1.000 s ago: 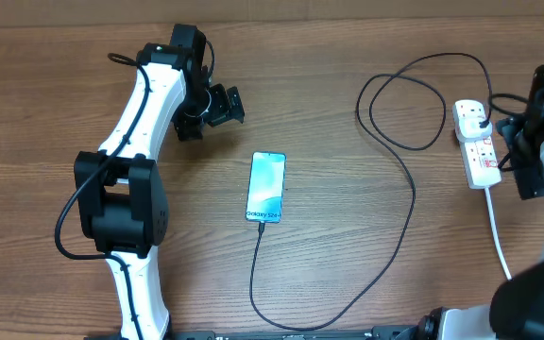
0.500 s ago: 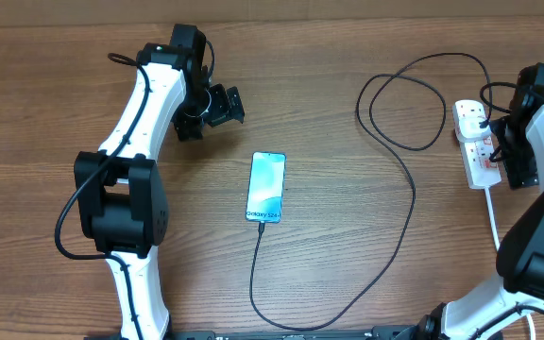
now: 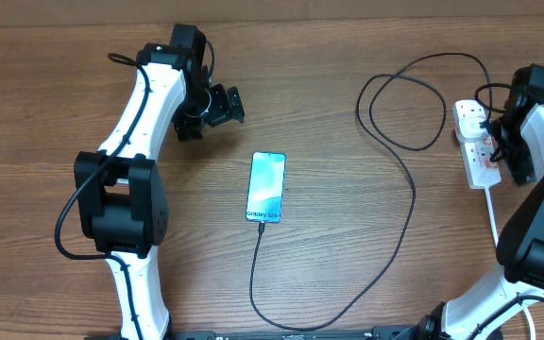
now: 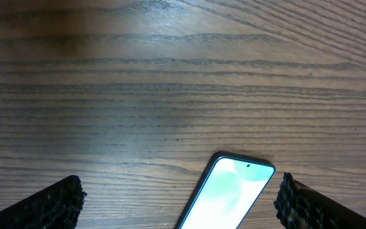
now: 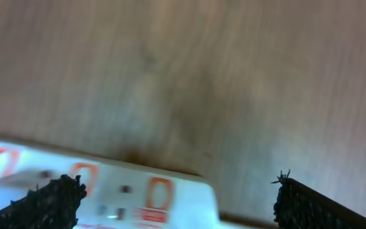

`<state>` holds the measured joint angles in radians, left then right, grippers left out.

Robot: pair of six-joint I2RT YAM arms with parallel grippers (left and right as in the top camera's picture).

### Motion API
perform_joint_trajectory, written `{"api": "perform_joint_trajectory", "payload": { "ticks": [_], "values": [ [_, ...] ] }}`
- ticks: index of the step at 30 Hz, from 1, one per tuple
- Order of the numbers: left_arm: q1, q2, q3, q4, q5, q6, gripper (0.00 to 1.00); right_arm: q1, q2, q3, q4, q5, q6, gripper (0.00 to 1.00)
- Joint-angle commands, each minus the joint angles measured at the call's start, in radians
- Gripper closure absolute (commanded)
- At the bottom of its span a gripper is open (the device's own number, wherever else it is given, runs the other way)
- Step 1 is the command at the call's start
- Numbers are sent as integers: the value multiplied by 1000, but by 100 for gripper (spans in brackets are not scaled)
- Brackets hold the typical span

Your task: Plug charger to phone and switch on socket

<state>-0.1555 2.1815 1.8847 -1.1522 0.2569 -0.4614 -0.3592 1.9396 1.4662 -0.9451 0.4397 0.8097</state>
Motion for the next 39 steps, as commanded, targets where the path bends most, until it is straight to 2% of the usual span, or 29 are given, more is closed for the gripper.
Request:
{"api": "perform_joint_trajectory", "payload": {
  "ticks": [1, 14, 25, 39],
  "values": [
    [-4, -13, 10, 1, -5, 12, 0, -6, 2, 16, 34, -109, -235, 0],
    [-4, -13, 10, 1, -5, 12, 1, -100, 3, 15, 116, -177, -261, 0],
    [-4, -13, 10, 1, -5, 12, 0, -100, 13, -23, 126, -182, -269, 0],
    [-4, -13, 10, 1, -5, 12, 0, -99, 125, -40, 152, -233, -269, 0]
  ]
}}
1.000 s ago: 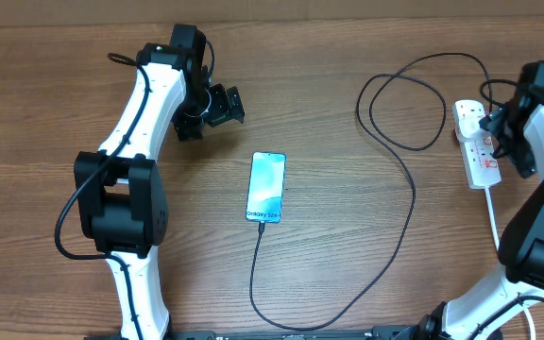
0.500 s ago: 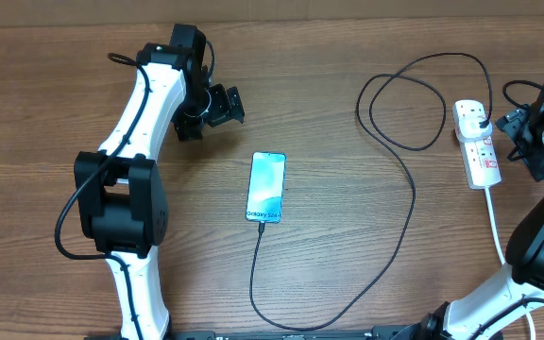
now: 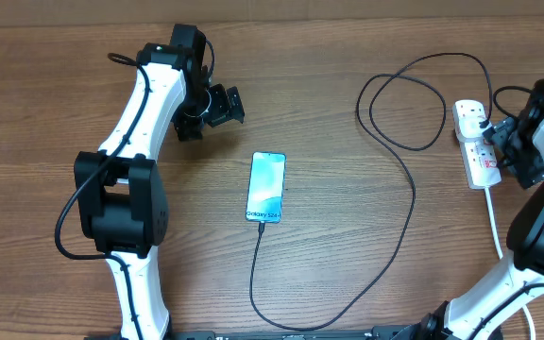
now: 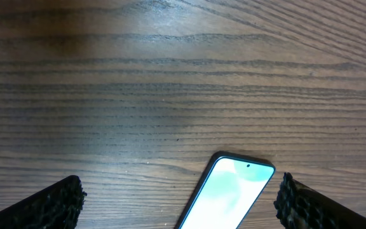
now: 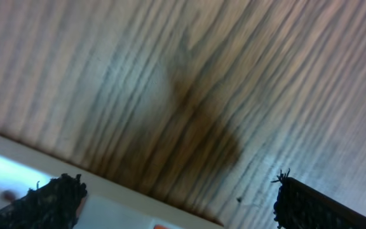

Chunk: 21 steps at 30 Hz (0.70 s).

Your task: Plug charger to phone and switch on socket

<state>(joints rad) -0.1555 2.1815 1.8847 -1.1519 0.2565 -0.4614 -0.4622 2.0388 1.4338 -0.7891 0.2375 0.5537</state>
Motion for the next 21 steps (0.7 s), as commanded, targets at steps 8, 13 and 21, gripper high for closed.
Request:
{"api": "perform_joint_trajectory", "payload": {
  "ticks": [8, 13, 21],
  "values": [
    [-4, -13, 10, 1, -5, 12, 0, 4, 33, -8, 12, -115, -62, 0],
    [-4, -13, 10, 1, -5, 12, 0, 4, 33, -8, 28, -135, -73, 0],
    [-4, -13, 10, 1, -5, 12, 0, 4, 33, -8, -4, -178, -90, 0]
  ]
}}
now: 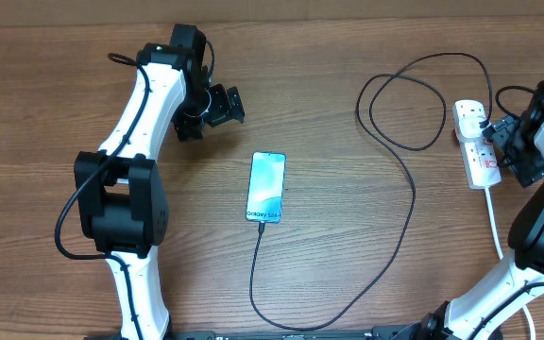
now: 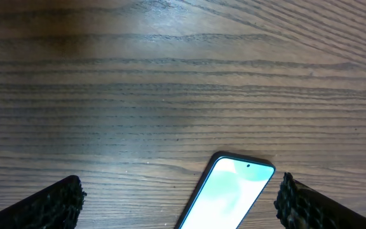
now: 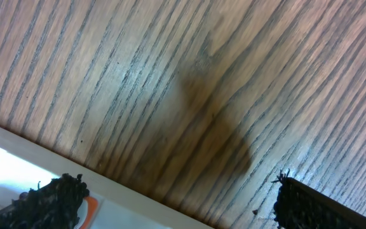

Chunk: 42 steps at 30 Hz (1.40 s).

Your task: Plug charger to phone and switch on socket

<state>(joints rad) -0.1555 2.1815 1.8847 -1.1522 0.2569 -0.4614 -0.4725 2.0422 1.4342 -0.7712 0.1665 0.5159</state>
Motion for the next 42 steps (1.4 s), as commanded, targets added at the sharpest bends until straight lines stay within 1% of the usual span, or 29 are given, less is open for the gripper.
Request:
{"api": "perform_joint_trajectory", "payload": {
  "ticks": [1, 12, 27, 42],
  "values": [
    [-4, -13, 10, 1, -5, 12, 0, 14, 29, -8, -19, -118, -55, 0],
    [-4, -13, 10, 1, -5, 12, 0, 14, 29, -8, 14, -142, -55, 0],
    [-4, -13, 10, 1, -5, 12, 0, 14, 29, -8, -45, -207, -80, 0],
    [-4, -13, 10, 1, -5, 12, 0, 14, 29, -8, -74, -207, -80, 0]
  ]
}}
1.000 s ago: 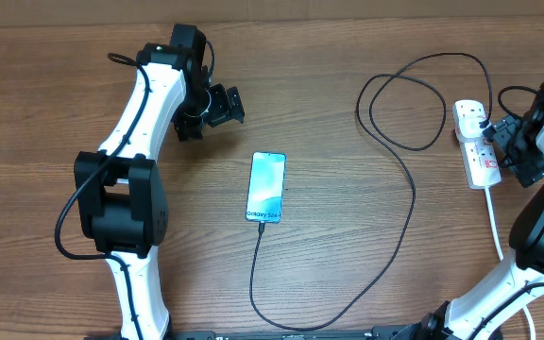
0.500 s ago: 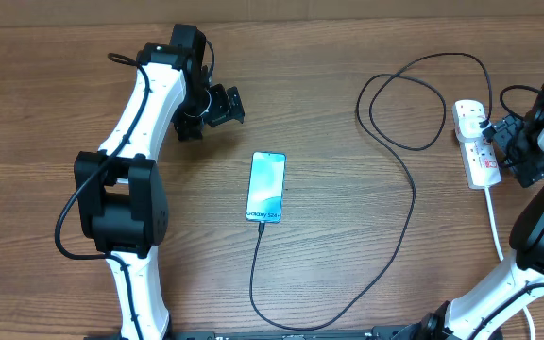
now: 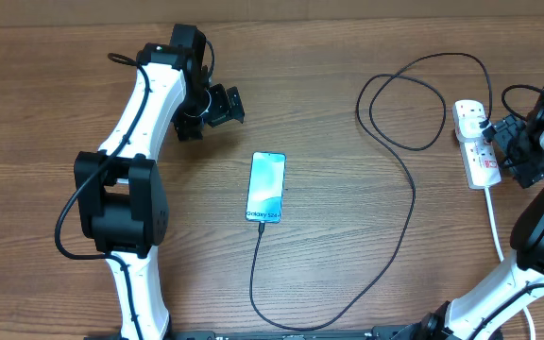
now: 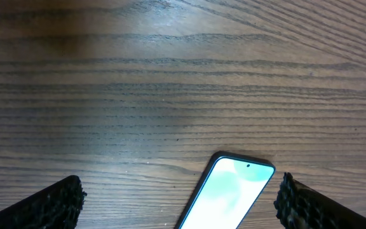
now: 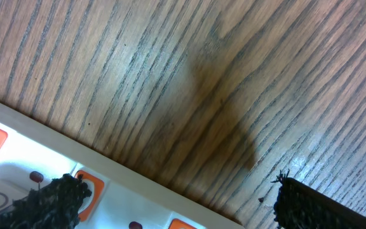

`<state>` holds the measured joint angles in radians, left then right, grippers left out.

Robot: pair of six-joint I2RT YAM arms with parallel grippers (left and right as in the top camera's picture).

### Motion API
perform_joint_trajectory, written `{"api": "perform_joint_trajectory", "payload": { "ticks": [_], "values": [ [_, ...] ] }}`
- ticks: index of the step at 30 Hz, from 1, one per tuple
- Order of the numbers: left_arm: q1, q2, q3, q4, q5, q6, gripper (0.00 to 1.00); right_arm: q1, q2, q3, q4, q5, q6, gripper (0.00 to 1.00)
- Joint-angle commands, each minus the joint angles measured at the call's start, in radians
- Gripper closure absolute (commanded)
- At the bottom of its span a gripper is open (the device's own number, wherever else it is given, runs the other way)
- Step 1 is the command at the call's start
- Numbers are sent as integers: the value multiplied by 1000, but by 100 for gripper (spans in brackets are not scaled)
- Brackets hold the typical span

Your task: Plug charger to phone and switch on socket

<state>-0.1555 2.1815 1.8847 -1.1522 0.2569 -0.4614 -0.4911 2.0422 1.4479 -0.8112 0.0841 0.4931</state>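
Note:
The phone (image 3: 265,187) lies screen up in the middle of the table, lit, with the black charger cable (image 3: 410,203) plugged into its bottom end. The cable loops back to the white socket strip (image 3: 476,144) at the right edge, whose orange switches (image 5: 89,184) show in the right wrist view. My right gripper (image 3: 510,142) hangs open just right of the strip, its left fingertip (image 5: 59,197) over the strip. My left gripper (image 3: 223,106) stands open up-left of the phone, whose top end (image 4: 234,191) shows between its fingers (image 4: 49,202).
The wooden table (image 3: 329,274) carries the cable's large loop (image 3: 404,104) at the back right. A white cord (image 3: 492,219) runs from the strip toward the front right. Both arm bases stand at the front edge.
My right gripper has shifted slightly, so more of the strip and its orange switches show in the right wrist view. The left arm, phone and cable have not moved.
My right gripper was over the socket strip, with the cable in the phone and the screen lit. Then it stood further right with only the strip's edge in view. It has since come back a little over the strip. The left gripper stayed open and still.

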Motion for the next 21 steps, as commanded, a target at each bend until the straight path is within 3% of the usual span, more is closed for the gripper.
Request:
{"api": "perform_joint_trajectory", "payload": {
  "ticks": [1, 21],
  "values": [
    [-4, -13, 10, 1, -5, 12, 0, 33, 29, -22, -35, -124, -57, 0],
    [-4, -13, 10, 1, -5, 12, 0, 33, 29, -22, -56, -124, -57, 0]
  ]
}}
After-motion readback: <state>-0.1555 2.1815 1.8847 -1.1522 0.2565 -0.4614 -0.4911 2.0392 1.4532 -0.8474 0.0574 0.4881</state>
